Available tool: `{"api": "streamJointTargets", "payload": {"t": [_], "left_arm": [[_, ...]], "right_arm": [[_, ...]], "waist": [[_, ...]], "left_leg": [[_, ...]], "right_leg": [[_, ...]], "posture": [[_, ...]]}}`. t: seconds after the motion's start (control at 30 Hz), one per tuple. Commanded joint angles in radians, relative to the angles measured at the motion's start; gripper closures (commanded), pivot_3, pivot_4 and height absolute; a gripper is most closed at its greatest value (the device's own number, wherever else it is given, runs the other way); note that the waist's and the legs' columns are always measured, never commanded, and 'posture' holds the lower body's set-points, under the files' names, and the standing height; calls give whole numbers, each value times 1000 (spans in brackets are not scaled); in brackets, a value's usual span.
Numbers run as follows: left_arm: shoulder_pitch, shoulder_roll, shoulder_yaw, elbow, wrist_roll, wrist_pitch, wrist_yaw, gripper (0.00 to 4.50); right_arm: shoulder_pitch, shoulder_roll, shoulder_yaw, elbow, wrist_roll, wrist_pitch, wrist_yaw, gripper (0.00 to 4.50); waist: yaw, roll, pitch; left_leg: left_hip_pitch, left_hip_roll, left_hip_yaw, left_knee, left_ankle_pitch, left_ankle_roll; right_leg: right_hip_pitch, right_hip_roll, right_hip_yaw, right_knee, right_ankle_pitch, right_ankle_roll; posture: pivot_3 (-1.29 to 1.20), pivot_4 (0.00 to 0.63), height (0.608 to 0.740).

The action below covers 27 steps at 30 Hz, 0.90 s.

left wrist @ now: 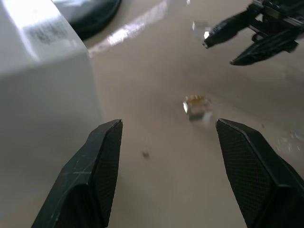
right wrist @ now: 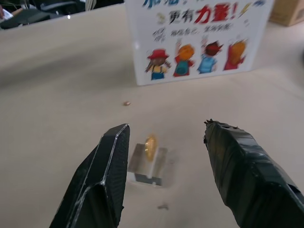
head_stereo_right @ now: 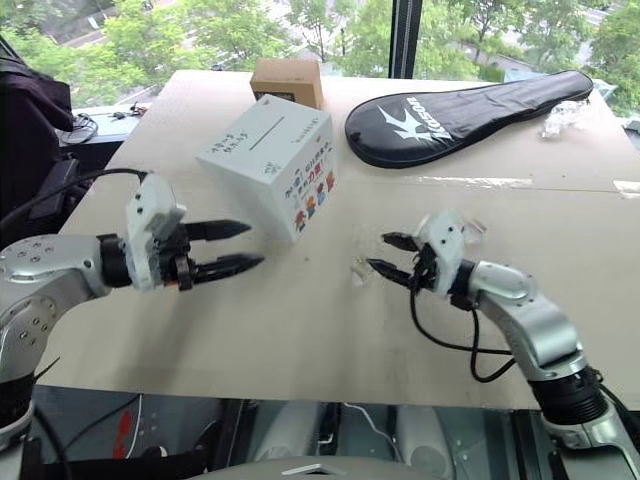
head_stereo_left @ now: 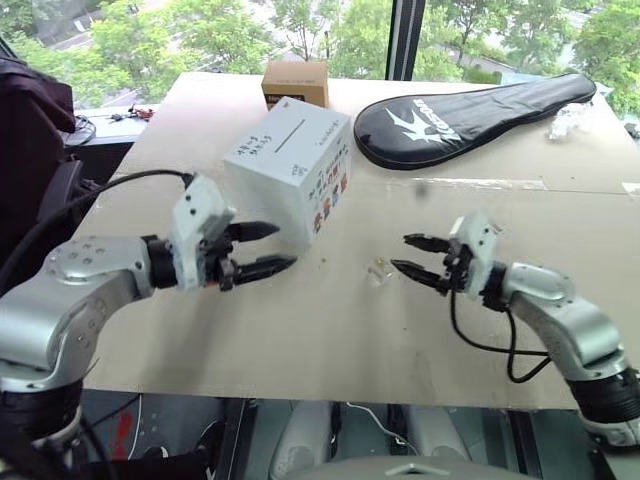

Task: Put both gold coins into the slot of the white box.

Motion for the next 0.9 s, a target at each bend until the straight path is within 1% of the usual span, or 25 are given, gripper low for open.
{"api": "streamJointTargets", "payload": {"t": [0.03,0.13,0.27,0.37,0.4,0.43,0.47,0.5,0.53,0.57,0.6,0.77,0.83,0.9], "left_arm": [[120,56,-10,-52,90,-99,-33,1343],[156,19,-25,-55,105,-155,-14,1343],[160,-26,-42,-41,126,-213,4,1343],[158,-50,-40,-43,116,-234,5,1343],[158,-53,-40,-43,114,-237,3,1276],[159,-54,-39,-42,113,-239,1,1276],[158,-56,-41,-42,112,-240,0,1276],[158,-57,-42,-42,111,-243,-1,1276],[158,-57,-42,-42,110,-244,-2,1276],[158,-57,-43,-41,110,-246,-2,1276],[157,-57,-44,-40,109,-247,-2,1276],[150,-56,-47,-34,90,-222,-4,1276],[138,-85,-37,-30,53,-206,13,1276],[109,-144,-16,-25,-20,-181,48,1276]], "right_arm": [[-2,45,37,3,-62,-20,-33,1786],[-3,98,73,3,-101,-7,-67,1786],[-12,135,90,28,-162,-2,-106,1786],[-15,154,96,37,-183,9,-119,1786],[-16,158,96,38,-188,10,-121,2200],[-17,165,93,38,-190,15,-124,2318],[-17,169,91,38,-192,18,-124,2534],[-18,169,91,38,-197,20,-122,2959],[-18,166,93,38,-203,23,-119,3538],[-18,164,96,39,-208,24,-114,4009],[-18,166,94,40,-211,18,-114,4412],[-24,179,79,33,-202,26,-107,4412],[-29,208,43,10,-150,46,-111,4412],[-37,260,-11,-28,-52,88,-113,4412]], "waist": [[0,0,0],[5,0,0],[11,0,0],[10,0,0],[10,0,0],[9,0,0],[9,0,0],[9,0,0],[9,0,0],[9,0,0],[9,0,0],[9,0,0],[9,0,0],[9,0,0]], "left_leg": [[0,0,1,0,0,0],[1,0,1,0,0,0],[0,0,-1,-1,1,-1],[0,0,-1,-1,1,-1],[0,0,-1,-1,1,-1],[0,0,-1,-1,1,-1],[0,0,-1,-1,1,-1],[0,0,-1,-1,1,-1],[0,0,-1,-1,1,-1],[0,0,-1,-1,1,-1],[0,0,-1,-1,1,-1],[0,0,-1,-1,1,-1],[0,0,-1,-1,1,-1],[0,0,-1,-1,1,-1]], "right_leg": [[0,-1,0,0,1,-1],[0,-2,-1,0,1,-2],[-1,-2,-3,1,1,-2],[-1,-2,-3,0,1,-2],[-1,-2,-3,0,1,-2],[-1,-2,-3,0,1,-2],[-1,-2,-3,0,1,-1],[-1,-2,-3,1,1,-1],[-1,-2,-3,1,2,-1],[-1,-2,-3,1,2,-1],[-1,-2,-3,1,2,-1],[-1,-2,-3,1,2,0],[-1,-1,-3,1,3,1],[-1,-1,-3,1,3,1]], "posture": [[0,150,740],[0,150,740],[0,150,740],[0,150,740],[0,150,740],[0,150,740],[0,150,740],[0,150,740],[0,150,740],[0,150,740],[0,150,740],[0,150,740],[0,150,740],[0,150,740]]}}
